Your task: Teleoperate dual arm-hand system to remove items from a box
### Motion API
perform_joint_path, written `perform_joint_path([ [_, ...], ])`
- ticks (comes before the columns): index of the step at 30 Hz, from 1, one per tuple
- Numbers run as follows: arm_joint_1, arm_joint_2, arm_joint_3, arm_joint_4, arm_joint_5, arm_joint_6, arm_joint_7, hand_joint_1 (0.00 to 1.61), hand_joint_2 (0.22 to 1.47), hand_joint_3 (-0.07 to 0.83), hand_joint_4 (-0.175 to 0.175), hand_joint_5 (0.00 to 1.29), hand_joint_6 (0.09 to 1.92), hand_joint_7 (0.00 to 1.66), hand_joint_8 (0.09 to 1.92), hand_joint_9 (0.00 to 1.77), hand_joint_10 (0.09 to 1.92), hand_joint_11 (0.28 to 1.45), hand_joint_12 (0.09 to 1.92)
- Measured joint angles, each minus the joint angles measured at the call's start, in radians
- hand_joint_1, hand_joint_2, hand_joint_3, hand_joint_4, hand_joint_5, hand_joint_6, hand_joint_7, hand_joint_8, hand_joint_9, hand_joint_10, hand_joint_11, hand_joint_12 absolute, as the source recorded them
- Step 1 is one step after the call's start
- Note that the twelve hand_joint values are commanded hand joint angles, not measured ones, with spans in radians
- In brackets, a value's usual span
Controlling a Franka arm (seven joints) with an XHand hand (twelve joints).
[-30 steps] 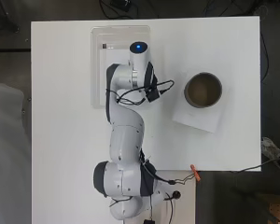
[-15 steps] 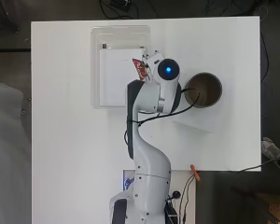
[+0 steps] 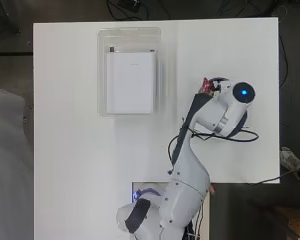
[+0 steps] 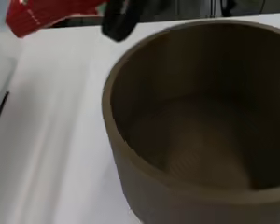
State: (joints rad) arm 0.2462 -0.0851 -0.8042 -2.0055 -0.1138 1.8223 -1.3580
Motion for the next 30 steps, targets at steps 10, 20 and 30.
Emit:
perform_joint_path([
  [10,0.729,-0.246,-0.635,0.065,-0.316,-0.101,0.282,0.94,1.20,0.000,0.175,0.81,1.24,1.15,1.85,1.39,1.88,0.97,1.82],
  [20,1.008,-0.348,-0.866,0.146,-0.394,-0.172,0.405,0.10,0.66,-0.006,0.047,0.03,0.09,0.07,0.09,0.14,0.14,0.41,0.14],
  [30,0.006,0.263,-0.269,0.164,-0.090,-0.083,0.242,0.00,0.69,0.018,0.022,0.00,0.09,0.10,0.09,0.25,0.09,0.43,0.09],
])
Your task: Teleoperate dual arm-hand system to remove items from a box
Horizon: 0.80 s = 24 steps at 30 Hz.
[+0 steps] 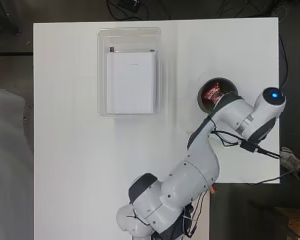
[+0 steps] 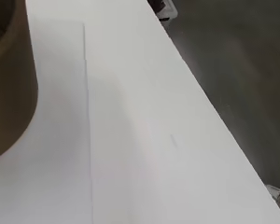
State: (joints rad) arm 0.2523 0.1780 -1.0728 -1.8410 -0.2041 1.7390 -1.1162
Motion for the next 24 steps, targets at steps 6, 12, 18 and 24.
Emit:
perform_joint_path([
  [6,-0.017,-0.024,0.187,0.002,0.087,0.052,-0.041,0.00,0.77,0.015,0.020,0.04,0.09,0.19,0.09,0.33,0.09,0.43,0.09],
  [12,0.106,-0.142,0.360,-0.001,0.063,0.062,-0.044,0.00,0.82,0.006,0.015,0.15,0.09,0.33,0.09,0.44,0.09,0.47,0.09],
  [18,0.076,-0.247,0.417,0.094,0.165,-0.016,-0.067,0.00,0.88,0.007,0.021,0.18,0.09,0.41,0.09,0.53,0.09,0.51,0.09],
  [24,0.071,-0.288,0.495,0.141,0.143,-0.056,-0.075,0.00,0.87,-0.004,0.023,0.16,0.09,0.35,0.09,0.51,0.09,0.53,0.09],
])
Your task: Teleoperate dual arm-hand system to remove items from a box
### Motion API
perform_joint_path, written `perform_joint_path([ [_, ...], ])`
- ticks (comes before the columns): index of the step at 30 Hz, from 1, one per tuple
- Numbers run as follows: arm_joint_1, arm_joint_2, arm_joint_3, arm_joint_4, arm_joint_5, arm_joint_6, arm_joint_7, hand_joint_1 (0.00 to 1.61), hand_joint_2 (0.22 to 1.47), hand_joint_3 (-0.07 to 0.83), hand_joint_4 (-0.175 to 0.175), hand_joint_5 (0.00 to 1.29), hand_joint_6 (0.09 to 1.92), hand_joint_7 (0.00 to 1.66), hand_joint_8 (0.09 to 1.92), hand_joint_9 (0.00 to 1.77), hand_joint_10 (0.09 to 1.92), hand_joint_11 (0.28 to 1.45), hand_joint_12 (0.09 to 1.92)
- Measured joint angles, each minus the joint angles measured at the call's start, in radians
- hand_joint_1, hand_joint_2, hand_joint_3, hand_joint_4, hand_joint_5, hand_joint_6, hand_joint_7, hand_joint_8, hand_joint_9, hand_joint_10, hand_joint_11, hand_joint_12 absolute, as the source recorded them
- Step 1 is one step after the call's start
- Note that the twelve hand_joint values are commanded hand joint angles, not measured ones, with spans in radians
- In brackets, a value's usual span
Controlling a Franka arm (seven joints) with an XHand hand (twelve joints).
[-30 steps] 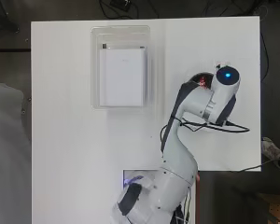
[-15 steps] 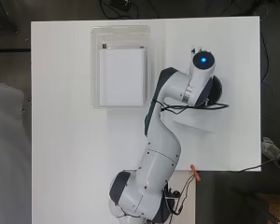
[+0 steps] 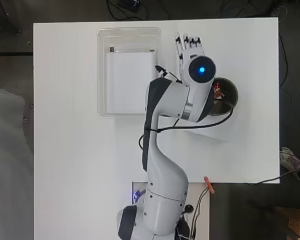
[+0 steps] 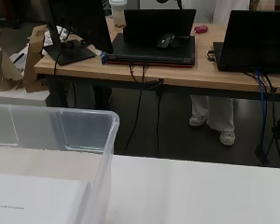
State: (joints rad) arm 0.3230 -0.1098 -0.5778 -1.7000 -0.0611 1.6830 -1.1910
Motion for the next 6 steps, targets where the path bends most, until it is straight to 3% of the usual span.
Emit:
perform_joint_path([
  [6,-0.004,-0.029,0.025,0.001,0.058,-0.008,-0.026,0.00,0.88,0.001,0.023,0.18,0.09,0.38,0.09,0.50,0.09,0.51,0.09],
])
